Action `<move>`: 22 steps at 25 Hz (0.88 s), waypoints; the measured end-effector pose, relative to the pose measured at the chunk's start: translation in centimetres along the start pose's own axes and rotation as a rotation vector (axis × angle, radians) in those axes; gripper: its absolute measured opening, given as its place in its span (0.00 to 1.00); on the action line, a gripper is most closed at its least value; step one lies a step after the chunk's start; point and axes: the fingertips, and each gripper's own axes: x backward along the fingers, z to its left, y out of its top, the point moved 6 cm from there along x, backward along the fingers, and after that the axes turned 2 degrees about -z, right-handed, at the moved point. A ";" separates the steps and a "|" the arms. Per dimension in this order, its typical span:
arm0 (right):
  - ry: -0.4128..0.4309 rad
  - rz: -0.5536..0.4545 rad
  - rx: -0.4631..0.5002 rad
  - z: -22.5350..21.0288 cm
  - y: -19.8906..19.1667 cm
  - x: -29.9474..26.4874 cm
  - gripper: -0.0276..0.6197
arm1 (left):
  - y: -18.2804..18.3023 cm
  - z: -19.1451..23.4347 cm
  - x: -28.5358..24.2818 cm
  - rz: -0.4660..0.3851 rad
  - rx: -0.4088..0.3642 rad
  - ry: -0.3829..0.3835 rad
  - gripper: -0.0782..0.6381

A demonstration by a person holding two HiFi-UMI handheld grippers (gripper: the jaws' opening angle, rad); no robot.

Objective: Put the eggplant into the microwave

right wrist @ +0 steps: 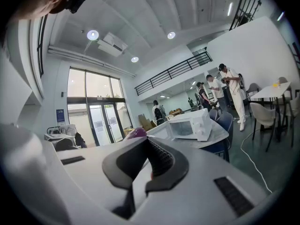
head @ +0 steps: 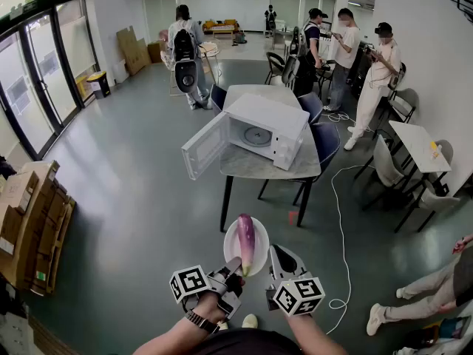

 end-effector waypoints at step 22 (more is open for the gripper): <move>0.079 0.002 -0.021 -2.8 0.8 -0.8 0.05 | -0.4 0.0 -3.0 -0.042 -0.003 0.010 0.15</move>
